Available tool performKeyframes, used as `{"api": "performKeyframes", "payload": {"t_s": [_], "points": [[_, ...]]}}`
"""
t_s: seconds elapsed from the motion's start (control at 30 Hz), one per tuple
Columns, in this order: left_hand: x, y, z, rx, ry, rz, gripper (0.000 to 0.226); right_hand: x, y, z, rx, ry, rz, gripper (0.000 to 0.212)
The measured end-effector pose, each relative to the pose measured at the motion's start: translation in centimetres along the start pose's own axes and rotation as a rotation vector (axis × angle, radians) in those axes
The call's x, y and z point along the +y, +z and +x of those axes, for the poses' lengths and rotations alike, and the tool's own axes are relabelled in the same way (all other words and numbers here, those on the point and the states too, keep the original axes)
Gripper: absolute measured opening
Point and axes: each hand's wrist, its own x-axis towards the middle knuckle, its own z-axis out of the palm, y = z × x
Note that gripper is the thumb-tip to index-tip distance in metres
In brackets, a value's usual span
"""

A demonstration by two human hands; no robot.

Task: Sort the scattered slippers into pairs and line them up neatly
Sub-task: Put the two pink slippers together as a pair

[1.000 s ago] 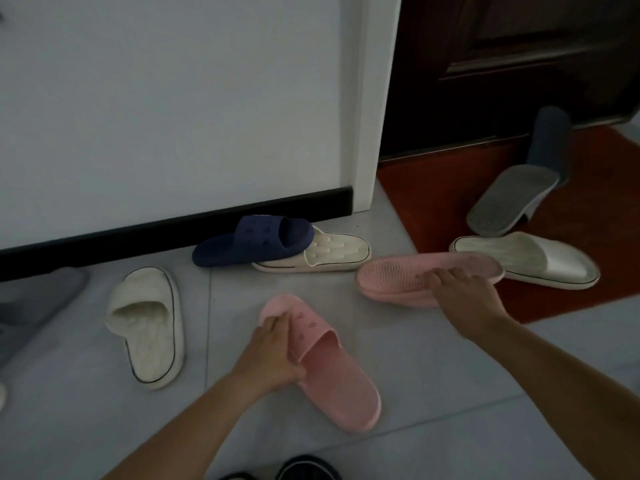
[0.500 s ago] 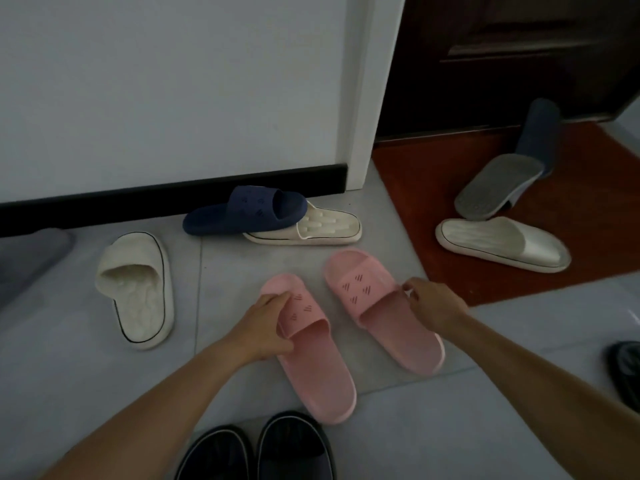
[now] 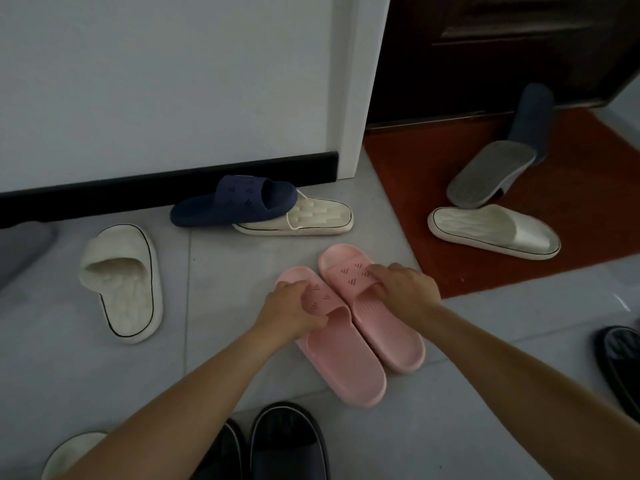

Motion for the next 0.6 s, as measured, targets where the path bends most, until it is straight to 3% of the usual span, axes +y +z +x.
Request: {"api": "performKeyframes", "payload": {"t_s": [0.17,0.3,0.6], "points": [[0.8,1.7,-2.1,-0.082,0.079,0.095,0.089,2.2,0.0,-4.2,-0.005,-0.072,-0.133,0.037],[3.1,3.9,-4.3,-0.150,0.171,0.149,0.092,4.7,-0.7,-8.1,-0.153,-0.113,-0.211,0.039],[13.9,13.7,-6.8,-0.237,0.327,0.176,0.083,14.9,-2.0,-18.8,-0.262,0.075,-0.273,0.036]]}}
